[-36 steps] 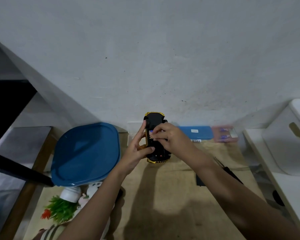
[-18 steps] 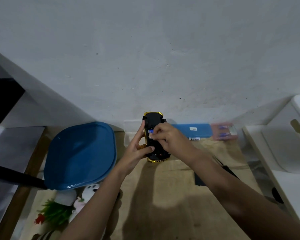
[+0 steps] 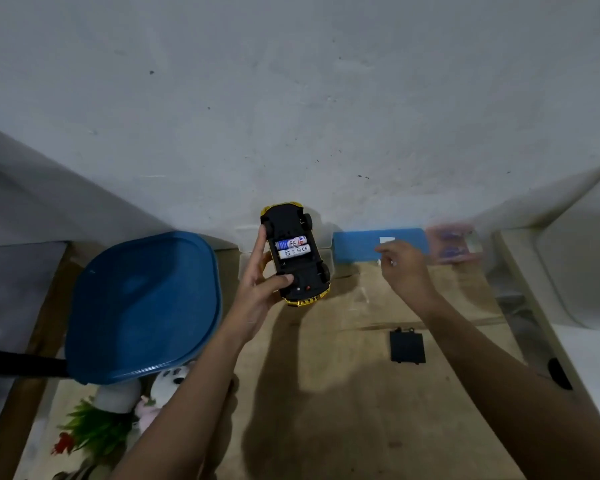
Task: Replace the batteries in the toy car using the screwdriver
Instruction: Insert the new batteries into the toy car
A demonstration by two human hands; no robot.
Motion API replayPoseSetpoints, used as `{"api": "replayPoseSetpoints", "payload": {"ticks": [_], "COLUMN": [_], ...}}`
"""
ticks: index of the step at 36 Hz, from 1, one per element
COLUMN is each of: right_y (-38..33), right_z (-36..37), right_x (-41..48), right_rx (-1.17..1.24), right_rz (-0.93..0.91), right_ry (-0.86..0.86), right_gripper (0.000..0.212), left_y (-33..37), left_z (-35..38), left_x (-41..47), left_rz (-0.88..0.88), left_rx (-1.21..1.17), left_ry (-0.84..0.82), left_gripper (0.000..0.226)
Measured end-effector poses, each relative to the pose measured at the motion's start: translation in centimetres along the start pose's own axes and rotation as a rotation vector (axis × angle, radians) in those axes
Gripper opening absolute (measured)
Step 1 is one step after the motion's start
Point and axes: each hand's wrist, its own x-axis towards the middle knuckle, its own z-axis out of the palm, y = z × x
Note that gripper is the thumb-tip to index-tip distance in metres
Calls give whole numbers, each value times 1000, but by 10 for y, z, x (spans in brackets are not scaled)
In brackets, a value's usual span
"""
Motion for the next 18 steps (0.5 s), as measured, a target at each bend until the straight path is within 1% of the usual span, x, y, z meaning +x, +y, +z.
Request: {"api": "replayPoseSetpoints", "payload": {"ticks": [3, 6, 8, 11, 13, 15, 18], "right_y": [21, 26, 27, 29, 31, 34, 36], "right_z": [6, 10, 13, 18, 21, 23, 22], "right_x": [-7, -9, -9, -6, -4, -1, 0], "right_rx": [-127, -261, -343, -431, -539, -659, -797], "right_rz": [-9, -11, -15, -40, -59, -60, -154], "right_ry": [-65, -130, -141, -151, -191, -224, -231], "right_gripper": [28, 39, 42, 36, 29, 29, 28], "left_y": [-6, -11, -13, -15, -16, -16, -17], "left_z": [-2, -2, -2, -4, -4, -4, -4], "left_x": [4, 7, 8, 10, 10, 10, 9], "left_rz": [-12, -18, -24, -26, -27, -25, -4], "left_rx": [3, 17, 26, 50, 59, 56, 56], "left_ry": [6, 6, 6, -2, -2, 3, 18], "left_gripper": [90, 92, 94, 94, 94, 94, 94]}}
